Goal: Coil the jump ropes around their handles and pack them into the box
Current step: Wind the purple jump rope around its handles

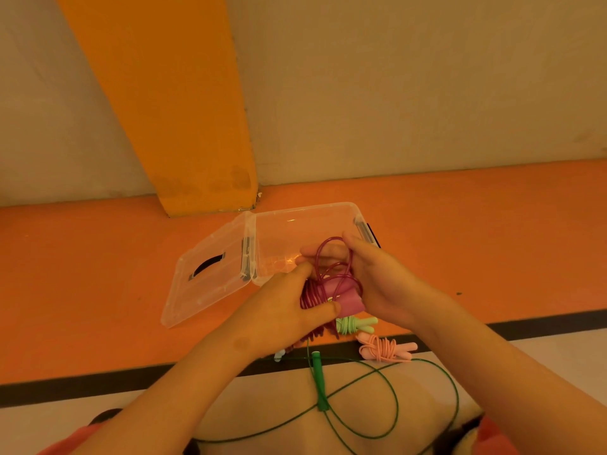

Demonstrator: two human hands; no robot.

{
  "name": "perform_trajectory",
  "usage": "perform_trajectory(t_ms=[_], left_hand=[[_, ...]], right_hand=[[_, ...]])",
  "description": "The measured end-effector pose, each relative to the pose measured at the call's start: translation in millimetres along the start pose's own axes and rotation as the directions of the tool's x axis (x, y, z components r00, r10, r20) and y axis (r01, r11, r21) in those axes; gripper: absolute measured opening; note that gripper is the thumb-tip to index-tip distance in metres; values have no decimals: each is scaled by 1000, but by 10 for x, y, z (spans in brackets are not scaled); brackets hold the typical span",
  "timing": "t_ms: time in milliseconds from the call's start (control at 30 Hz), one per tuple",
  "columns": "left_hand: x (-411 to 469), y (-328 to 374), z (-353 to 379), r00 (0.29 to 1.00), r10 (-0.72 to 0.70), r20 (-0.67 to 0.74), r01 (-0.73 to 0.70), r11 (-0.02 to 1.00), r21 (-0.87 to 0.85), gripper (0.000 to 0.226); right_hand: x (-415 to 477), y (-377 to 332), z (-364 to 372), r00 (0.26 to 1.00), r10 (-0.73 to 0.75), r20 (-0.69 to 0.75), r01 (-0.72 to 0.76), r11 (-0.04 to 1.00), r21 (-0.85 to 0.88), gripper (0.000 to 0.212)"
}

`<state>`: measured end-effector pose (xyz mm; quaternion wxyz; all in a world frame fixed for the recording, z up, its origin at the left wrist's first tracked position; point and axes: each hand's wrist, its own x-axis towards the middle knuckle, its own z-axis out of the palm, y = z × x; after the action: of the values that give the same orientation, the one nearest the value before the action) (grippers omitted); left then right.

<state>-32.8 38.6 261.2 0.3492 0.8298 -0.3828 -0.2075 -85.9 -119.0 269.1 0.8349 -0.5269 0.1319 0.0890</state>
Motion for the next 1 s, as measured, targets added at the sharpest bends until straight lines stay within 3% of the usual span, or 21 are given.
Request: perform_trajectory(t_ms=[100, 267, 400, 533, 667, 867, 1000], left_hand=[[9, 3, -10, 999, 6, -42, -7, 1000, -21, 20], [17, 20, -37, 996, -13, -90, 3, 994, -108, 20], [14, 20, -24, 998, -12, -67, 4, 994, -113, 26], [-7, 20, -16, 999, -25, 35, 27, 997, -71, 32], [-21, 71, 1, 993, -39, 109, 57, 984, -171, 30], [-9, 142, 150, 986, 3, 165, 18, 991, -130, 34], [28, 103, 129, 979, -27, 201, 55, 989, -136, 36]], right_hand=[[14, 9, -32, 1000, 1, 27, -5, 992, 123, 56], [28, 51, -59, 992, -51, 112, 24, 973, 230, 54], [24, 30, -52, 994, -105, 16, 102, 987, 123, 46], [16, -19, -37, 983, -168, -79, 175, 981, 84, 23], [29, -60, -27, 953, -249, -173, 258, 966, 30, 9], [70, -112, -48, 868, -382, -317, 397, 918, -20, 8], [83, -103, -38, 863, -408, -299, 412, 910, -54, 8]])
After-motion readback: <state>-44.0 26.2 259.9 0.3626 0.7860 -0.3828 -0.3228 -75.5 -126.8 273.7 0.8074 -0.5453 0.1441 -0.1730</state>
